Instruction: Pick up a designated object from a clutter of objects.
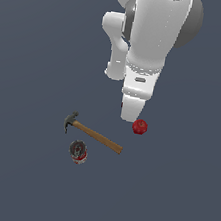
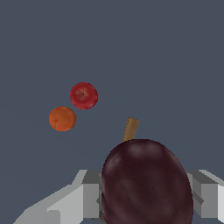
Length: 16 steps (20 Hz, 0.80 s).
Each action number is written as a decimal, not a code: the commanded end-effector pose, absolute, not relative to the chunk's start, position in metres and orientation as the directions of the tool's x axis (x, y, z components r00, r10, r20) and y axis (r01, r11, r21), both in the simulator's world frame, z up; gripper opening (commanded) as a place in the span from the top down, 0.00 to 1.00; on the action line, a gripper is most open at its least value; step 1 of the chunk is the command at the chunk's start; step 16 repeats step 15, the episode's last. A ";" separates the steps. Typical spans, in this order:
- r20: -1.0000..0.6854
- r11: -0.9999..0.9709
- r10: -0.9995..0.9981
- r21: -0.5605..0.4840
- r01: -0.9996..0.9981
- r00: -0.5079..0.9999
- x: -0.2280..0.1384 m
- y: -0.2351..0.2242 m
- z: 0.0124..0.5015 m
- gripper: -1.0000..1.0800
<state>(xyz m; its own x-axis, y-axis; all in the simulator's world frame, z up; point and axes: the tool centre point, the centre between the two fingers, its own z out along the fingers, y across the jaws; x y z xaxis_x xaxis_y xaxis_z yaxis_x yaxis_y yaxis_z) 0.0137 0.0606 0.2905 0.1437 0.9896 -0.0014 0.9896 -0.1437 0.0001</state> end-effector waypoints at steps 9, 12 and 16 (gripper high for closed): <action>0.001 -0.144 0.990 0.000 0.990 0.144 -0.013 0.051 0.355 1.00; 0.001 -0.144 0.990 0.000 0.990 0.144 -0.015 0.050 0.362 1.00; 0.001 -0.144 0.990 0.000 0.990 0.144 -0.016 0.049 0.365 1.00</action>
